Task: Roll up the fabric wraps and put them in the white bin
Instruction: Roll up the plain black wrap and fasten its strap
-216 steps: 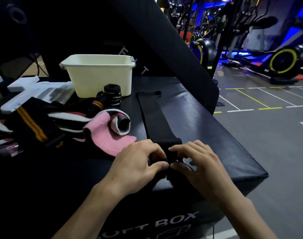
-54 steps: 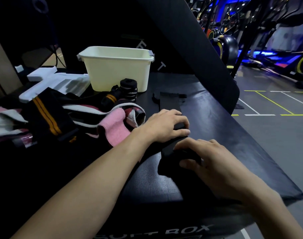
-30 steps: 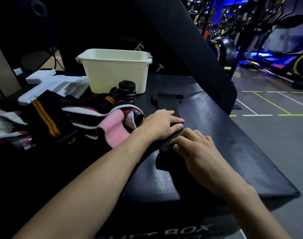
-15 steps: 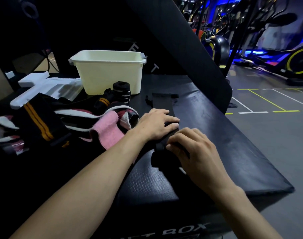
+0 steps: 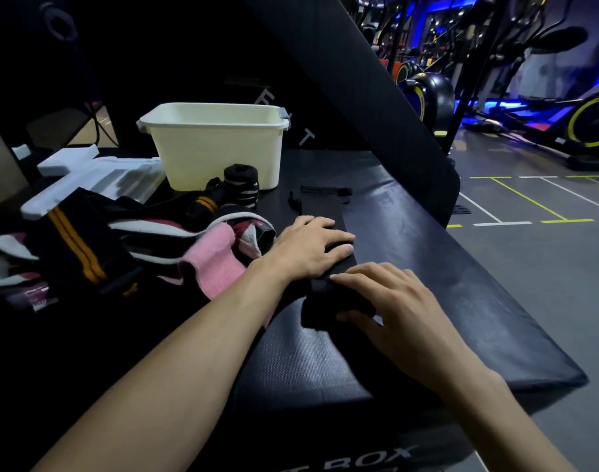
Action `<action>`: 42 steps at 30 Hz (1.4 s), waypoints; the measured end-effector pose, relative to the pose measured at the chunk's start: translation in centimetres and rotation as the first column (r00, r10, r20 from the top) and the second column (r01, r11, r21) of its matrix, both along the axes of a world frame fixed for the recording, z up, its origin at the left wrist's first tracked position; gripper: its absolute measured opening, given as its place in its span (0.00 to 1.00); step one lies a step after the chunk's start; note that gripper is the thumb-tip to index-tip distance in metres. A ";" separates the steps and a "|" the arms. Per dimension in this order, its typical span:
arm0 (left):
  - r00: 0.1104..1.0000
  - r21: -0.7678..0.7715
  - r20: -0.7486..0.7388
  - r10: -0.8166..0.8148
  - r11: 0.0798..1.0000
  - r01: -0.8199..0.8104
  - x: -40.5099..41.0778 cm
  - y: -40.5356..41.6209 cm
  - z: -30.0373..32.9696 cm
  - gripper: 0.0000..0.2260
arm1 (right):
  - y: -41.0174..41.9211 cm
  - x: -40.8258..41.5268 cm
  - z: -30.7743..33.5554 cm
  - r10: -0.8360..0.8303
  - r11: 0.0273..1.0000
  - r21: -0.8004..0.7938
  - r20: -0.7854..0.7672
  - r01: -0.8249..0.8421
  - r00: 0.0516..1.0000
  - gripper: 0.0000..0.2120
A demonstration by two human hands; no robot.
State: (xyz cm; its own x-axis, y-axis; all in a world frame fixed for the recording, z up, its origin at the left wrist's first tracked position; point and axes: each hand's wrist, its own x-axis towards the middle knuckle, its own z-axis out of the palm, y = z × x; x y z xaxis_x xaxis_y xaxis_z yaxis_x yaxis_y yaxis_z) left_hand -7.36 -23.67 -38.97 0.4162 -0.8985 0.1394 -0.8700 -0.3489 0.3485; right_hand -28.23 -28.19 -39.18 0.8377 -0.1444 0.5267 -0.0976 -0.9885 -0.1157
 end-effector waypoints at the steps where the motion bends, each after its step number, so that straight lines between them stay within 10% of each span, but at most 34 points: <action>1: 1.000 0.007 0.004 0.000 1.000 0.000 -0.1 0.1 0.1 0.17 | 0.1 0.0 0.1 -0.005 0.999 -0.035 -0.001 0.005 1.000 0.20; 16: 0.993 0.233 0.004 -0.119 0.966 0.115 0.6 -0.6 -0.1 0.22 | 0.3 0.0 -0.5 -0.033 0.998 0.053 -0.080 0.038 0.996 0.26; 42: 0.977 0.045 0.037 -0.212 0.977 0.210 -0.3 1.3 0.8 0.18 | 3.4 -3.3 3.5 0.092 0.990 0.134 -0.423 -0.037 0.902 0.15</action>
State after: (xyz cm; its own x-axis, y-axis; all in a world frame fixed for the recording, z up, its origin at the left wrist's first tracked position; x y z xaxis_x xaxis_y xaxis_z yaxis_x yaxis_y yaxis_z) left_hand -7.64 -22.38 -38.14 0.2110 -0.9708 0.1140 -0.9388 -0.1687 0.3002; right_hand -31.49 -24.76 -35.72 0.9877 -0.1218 0.0983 -0.1009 -0.9755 -0.1954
